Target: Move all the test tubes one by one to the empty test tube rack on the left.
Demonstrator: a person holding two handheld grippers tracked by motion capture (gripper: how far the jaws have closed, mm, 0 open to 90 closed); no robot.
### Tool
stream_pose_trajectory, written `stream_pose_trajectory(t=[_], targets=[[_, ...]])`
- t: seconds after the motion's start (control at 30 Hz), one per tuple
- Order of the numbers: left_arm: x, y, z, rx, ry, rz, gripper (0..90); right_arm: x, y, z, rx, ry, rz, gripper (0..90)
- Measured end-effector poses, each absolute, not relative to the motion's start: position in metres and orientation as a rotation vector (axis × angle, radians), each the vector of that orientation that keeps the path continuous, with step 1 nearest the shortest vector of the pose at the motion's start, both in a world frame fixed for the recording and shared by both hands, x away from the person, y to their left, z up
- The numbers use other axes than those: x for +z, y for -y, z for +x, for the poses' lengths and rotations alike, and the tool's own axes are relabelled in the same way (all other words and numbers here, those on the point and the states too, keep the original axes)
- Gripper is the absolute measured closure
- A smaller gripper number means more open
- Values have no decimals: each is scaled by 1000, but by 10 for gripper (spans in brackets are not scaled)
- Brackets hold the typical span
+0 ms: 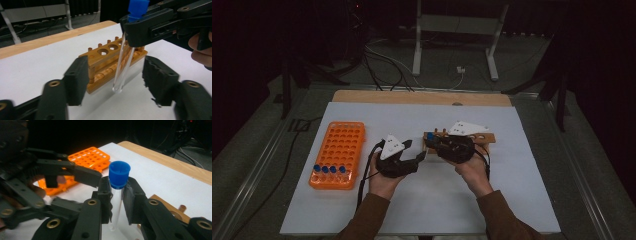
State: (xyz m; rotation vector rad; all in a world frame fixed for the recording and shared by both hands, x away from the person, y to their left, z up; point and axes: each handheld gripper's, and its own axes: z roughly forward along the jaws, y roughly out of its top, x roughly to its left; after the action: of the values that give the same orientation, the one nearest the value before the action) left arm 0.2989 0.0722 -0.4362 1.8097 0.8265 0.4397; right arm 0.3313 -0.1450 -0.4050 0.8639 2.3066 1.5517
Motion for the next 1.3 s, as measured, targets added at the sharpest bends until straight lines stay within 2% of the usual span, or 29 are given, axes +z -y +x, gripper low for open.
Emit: stream_pose_trajectory(t=[0.33, 0.47, 0.6, 1.13, 1.3], targets=[[-439, -65, 301, 437, -768, 1828, 686, -404, 138, 330, 1567, -2340, 847, 771], [-440, -65, 301, 451, -748, 1841, 763, -406, 138, 331, 1566, -2351, 851, 771], [-439, -66, 300, 451, -733, 1844, 780, -406, 139, 331, 1577, -2357, 846, 763], [-431, -88, 302, 499, -828, 1821, 782, -409, 165, 333, 1517, -2255, 930, 157], [-426, -99, 299, 511, -844, 1806, 782, -417, 176, 335, 1467, -2224, 980, 97]])
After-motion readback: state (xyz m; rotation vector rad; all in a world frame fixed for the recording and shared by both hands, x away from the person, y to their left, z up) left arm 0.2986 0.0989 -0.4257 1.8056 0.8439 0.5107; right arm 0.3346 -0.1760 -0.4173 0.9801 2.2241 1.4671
